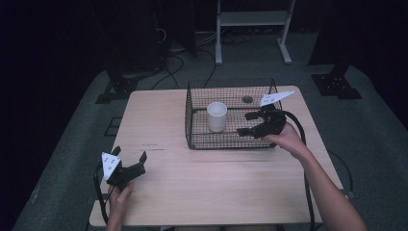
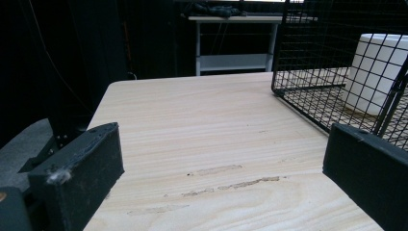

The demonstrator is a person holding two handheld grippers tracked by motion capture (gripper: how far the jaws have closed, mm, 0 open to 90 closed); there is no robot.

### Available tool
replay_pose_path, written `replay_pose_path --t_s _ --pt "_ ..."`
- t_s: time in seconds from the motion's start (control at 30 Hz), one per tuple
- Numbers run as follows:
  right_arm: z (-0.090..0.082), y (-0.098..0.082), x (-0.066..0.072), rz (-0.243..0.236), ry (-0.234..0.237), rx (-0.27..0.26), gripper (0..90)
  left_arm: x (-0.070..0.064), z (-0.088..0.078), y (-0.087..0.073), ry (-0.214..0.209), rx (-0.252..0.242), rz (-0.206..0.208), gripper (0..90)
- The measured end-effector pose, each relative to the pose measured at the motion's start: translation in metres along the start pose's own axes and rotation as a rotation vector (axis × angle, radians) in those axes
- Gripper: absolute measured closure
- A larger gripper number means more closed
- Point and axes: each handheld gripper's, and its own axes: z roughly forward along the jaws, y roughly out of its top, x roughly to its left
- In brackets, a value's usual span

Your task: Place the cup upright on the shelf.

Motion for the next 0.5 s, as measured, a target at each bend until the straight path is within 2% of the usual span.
replay_pose_path --t_s 0.5 --pt "-0.008 -0.018 0.013 -0.015 0.009 -0.011 13.8 0.000 0.000 0.000 0.000 0.000 0.001 0.0"
